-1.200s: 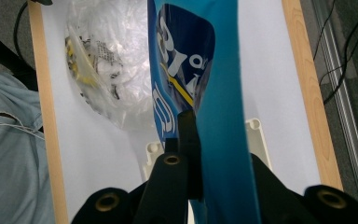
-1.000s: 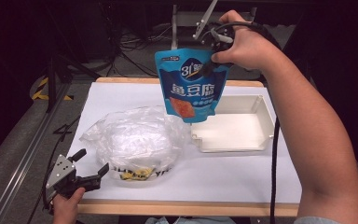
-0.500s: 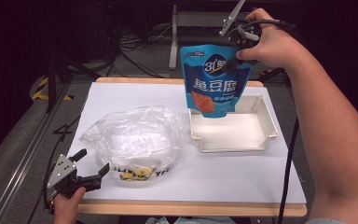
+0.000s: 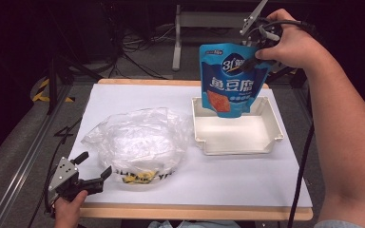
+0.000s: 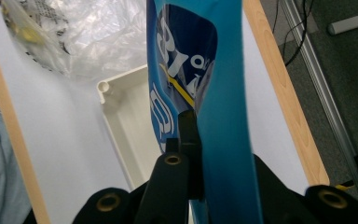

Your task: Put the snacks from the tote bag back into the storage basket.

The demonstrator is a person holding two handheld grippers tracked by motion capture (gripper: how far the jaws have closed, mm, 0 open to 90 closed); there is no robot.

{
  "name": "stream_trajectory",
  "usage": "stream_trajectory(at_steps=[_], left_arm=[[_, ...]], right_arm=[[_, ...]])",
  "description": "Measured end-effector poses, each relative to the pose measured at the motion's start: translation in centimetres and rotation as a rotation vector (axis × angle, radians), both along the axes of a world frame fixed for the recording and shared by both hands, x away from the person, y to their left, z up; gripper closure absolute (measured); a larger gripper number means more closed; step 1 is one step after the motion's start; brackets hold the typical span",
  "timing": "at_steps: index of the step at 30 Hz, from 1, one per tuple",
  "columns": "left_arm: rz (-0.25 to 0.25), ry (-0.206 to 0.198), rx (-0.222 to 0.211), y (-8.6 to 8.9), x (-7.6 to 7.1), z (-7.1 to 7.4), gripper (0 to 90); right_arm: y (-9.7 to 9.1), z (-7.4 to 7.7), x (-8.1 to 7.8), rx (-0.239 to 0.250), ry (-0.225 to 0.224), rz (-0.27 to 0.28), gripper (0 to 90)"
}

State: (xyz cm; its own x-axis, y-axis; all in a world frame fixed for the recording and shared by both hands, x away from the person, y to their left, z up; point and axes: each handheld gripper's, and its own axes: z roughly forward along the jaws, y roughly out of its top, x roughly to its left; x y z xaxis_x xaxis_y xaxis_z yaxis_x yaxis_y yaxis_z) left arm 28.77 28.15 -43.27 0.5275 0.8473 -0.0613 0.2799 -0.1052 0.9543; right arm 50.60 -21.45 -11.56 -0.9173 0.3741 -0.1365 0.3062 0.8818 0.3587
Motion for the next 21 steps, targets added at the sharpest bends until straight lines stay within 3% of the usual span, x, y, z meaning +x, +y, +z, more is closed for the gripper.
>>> stream_trajectory(at_steps=[9, 21], left_arm=[[-0.002, 0.0, 0.002, 0.0, 0.0, 0.0, 3.6], [0.0, 0.004, 0.005, 0.0, 0.0, 0.0, 3.6]], right_arm=[[-0.8, -2.1, 1.0, 0.007, 0.015, -0.004, 89.0], [-1.0, -6.2, 2.6, 0.005, 0.034, -0.001, 89.0]])
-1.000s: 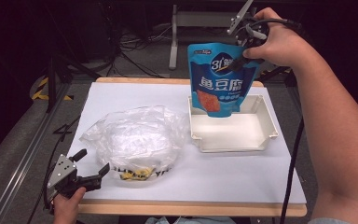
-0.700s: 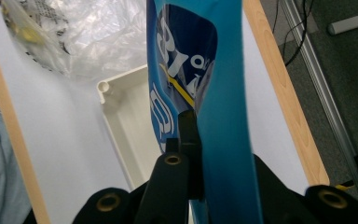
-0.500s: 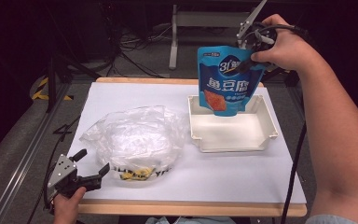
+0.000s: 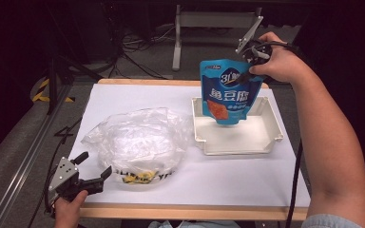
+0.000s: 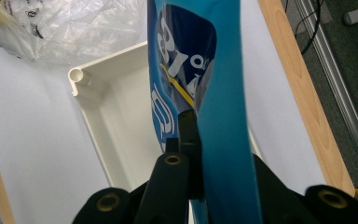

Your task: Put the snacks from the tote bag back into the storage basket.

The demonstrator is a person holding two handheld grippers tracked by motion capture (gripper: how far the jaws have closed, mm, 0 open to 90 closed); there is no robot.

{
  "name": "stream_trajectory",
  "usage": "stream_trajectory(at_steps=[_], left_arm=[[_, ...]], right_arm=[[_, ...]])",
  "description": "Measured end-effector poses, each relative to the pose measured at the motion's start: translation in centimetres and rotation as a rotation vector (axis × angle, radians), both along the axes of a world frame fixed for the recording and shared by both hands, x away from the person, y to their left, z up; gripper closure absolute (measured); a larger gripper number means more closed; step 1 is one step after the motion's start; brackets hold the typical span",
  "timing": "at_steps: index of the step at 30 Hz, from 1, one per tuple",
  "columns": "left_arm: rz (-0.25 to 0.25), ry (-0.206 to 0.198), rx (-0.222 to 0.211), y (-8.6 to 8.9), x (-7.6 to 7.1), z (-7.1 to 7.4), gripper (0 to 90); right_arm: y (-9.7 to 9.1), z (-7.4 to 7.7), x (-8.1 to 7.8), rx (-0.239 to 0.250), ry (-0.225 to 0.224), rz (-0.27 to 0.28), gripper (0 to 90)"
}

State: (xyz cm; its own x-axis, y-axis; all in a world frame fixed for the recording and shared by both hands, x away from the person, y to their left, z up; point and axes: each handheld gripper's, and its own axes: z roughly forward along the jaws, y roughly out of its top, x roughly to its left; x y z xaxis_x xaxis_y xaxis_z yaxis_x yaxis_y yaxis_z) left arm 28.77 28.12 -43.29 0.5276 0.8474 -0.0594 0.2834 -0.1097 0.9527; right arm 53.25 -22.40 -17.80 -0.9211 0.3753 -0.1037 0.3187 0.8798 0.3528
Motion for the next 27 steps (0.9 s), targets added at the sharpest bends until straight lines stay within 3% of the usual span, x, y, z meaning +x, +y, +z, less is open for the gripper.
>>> stream_trajectory(at_steps=[12, 27], left_arm=[[-0.003, 0.002, 0.005, 0.0, 0.0, 0.0, 3.6], [0.0, 0.001, 0.003, 0.0, 0.0, 0.0, 3.6]], right_arm=[[-0.1, -2.3, 0.8, 0.0, 0.001, -0.003, 88.9], [0.0, -3.3, 1.2, -0.018, 0.016, 0.006, 88.8]])
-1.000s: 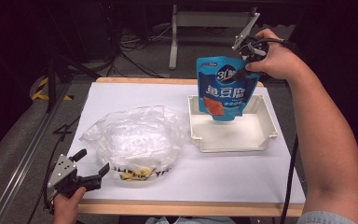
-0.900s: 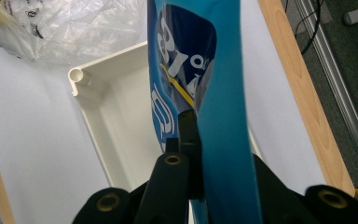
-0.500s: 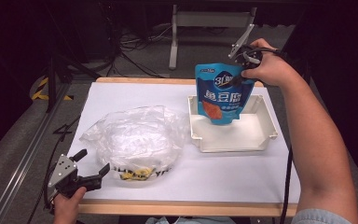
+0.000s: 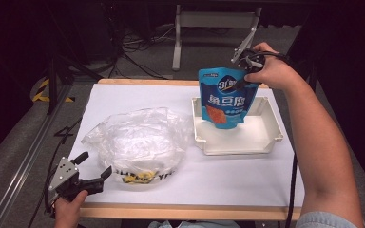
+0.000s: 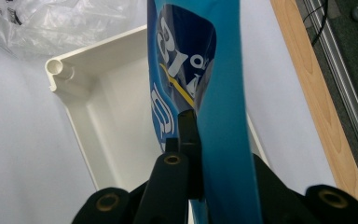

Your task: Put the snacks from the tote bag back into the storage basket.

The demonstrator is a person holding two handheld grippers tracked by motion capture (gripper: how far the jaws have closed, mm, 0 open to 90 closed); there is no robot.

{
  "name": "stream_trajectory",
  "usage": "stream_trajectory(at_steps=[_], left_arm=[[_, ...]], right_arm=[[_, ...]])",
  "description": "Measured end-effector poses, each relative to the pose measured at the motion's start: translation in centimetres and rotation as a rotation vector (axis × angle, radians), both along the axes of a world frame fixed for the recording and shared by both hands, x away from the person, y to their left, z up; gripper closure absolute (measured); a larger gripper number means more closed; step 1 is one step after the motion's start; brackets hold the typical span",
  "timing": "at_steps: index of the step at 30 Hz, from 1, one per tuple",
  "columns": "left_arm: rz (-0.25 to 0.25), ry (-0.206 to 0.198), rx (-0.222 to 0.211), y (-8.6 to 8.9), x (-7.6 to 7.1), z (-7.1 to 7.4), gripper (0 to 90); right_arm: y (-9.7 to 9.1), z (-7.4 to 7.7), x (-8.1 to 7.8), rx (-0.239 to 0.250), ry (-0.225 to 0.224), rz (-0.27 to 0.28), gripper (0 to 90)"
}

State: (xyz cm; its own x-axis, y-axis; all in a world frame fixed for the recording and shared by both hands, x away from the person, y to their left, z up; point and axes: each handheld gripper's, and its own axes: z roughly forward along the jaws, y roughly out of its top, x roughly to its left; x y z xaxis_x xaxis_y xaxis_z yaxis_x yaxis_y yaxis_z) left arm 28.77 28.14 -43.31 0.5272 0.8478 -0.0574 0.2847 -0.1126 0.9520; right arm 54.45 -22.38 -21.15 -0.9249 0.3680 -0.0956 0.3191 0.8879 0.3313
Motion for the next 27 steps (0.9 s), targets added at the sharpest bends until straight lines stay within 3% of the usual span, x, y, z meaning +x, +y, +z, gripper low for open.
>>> stream_trajectory(at_steps=[13, 16, 18, 20, 27], left_arm=[[-0.004, 0.0, -0.001, -0.1, 0.1, -0.1, 3.6], [-0.008, 0.003, 0.001, -0.1, 0.1, 0.0, 3.6], [-0.008, 0.003, 0.0, -0.1, 0.1, 0.0, 3.6], [-0.006, 0.003, 0.001, -0.1, 0.1, 0.0, 3.6], [-0.008, 0.008, 0.003, -0.1, 0.1, 0.0, 3.6]], right_arm=[[-0.8, -0.9, 0.2, 0.02, -0.008, 0.008, 87.2], [-1.2, -1.0, 0.2, 0.003, -0.027, 0.011, 84.3], [-1.6, -1.1, 0.3, 0.013, -0.053, 0.009, 82.5], [-1.7, -1.1, 0.3, 0.018, -0.051, 0.012, 82.0], [-1.9, -1.2, 0.3, 0.037, -0.071, 0.008, 64.0]])
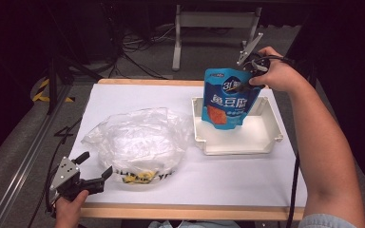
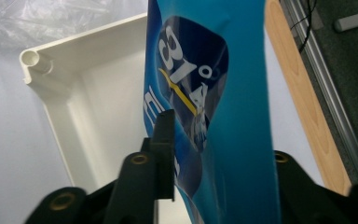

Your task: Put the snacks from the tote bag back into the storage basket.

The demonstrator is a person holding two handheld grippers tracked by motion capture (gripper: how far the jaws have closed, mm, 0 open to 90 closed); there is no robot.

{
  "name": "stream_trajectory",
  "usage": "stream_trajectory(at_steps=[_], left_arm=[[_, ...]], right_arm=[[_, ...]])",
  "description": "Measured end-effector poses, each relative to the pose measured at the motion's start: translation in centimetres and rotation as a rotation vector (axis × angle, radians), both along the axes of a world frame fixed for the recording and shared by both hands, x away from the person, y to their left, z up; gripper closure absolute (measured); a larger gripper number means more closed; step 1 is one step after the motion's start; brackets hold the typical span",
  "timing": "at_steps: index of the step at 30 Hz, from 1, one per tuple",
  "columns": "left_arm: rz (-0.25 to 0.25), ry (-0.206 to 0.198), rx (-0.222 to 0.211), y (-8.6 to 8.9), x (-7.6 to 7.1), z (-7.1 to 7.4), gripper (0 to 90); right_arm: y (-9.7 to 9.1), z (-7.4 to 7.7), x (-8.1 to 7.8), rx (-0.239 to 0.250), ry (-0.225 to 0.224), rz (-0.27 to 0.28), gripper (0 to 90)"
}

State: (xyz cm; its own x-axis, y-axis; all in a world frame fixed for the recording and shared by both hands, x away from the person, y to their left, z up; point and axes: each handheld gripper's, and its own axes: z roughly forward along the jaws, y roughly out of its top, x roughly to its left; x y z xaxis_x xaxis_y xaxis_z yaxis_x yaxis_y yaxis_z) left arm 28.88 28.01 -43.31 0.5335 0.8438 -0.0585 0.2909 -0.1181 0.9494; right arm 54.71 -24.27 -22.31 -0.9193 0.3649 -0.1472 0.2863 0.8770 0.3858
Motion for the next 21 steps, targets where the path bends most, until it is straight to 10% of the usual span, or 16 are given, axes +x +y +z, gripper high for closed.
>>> stream_trajectory(at_steps=[8, 21], left_arm=[[-0.002, -0.005, -0.007, 0.0, 0.1, -0.1, 3.6], [-0.008, -0.004, -0.005, -0.2, 0.2, 0.0, 3.6]], right_arm=[[-0.3, 0.3, 0.1, 0.068, -0.033, -0.026, 37.1], [-1.1, 3.2, -1.5, 0.195, -0.118, -0.052, 30.0]])
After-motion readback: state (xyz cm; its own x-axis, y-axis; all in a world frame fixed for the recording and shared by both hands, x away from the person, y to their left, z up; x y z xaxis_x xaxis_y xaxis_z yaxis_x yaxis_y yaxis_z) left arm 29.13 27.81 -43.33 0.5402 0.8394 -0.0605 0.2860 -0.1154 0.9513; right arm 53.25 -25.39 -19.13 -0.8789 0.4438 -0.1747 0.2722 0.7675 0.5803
